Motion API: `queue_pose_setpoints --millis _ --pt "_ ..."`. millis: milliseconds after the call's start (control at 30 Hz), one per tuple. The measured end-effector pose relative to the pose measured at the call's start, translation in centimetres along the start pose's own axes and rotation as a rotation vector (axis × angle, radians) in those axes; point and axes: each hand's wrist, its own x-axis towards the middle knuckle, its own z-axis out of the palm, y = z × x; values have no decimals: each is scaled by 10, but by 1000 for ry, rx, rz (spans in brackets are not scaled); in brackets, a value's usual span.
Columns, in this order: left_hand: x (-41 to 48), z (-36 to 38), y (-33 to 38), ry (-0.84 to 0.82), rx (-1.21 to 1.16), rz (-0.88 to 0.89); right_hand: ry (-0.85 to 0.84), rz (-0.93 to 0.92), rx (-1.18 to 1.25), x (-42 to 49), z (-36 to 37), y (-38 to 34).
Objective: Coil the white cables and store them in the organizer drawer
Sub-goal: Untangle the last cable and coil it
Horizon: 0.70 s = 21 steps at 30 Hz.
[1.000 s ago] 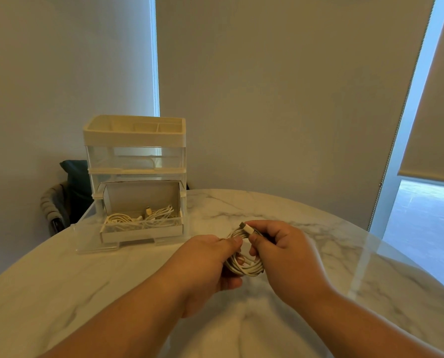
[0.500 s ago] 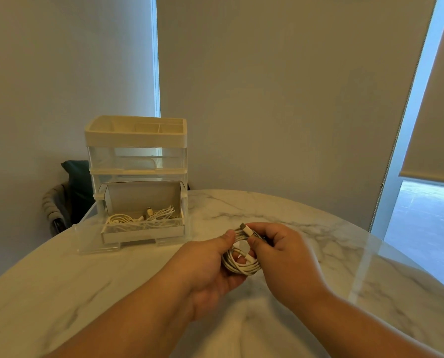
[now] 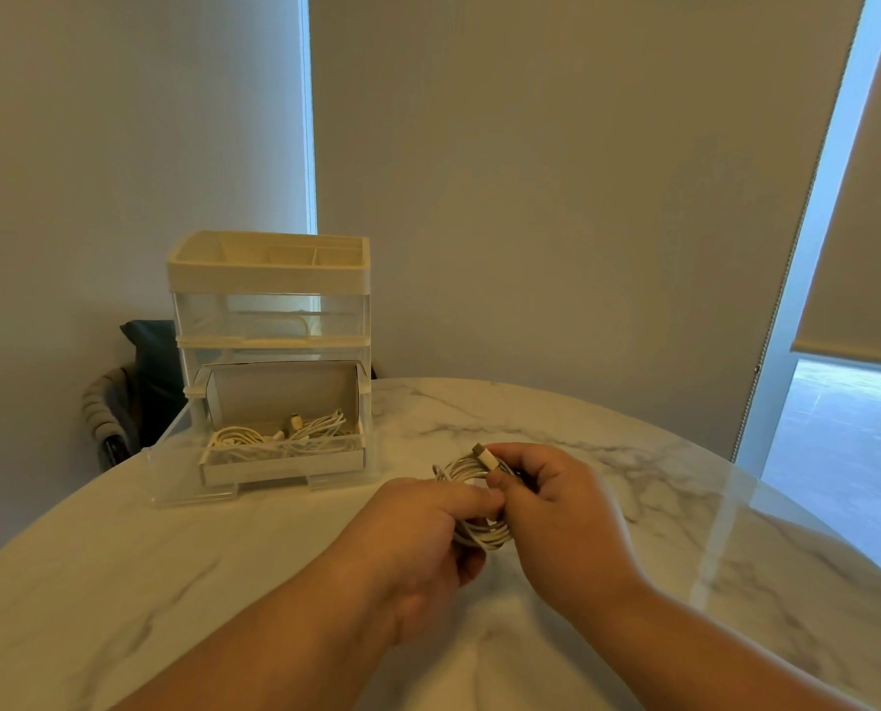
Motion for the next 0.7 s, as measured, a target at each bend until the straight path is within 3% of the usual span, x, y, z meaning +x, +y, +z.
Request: queue_pose_setpoints --millis 300,567,700 --pt "3 0 5 6 -241 50 21 17 18 5 2 6" --pt "2 -19 12 45 374 4 85 69 -18 9 -7 9" --pt "4 -25 11 33 522 -23 29 168 83 10 -6 12"
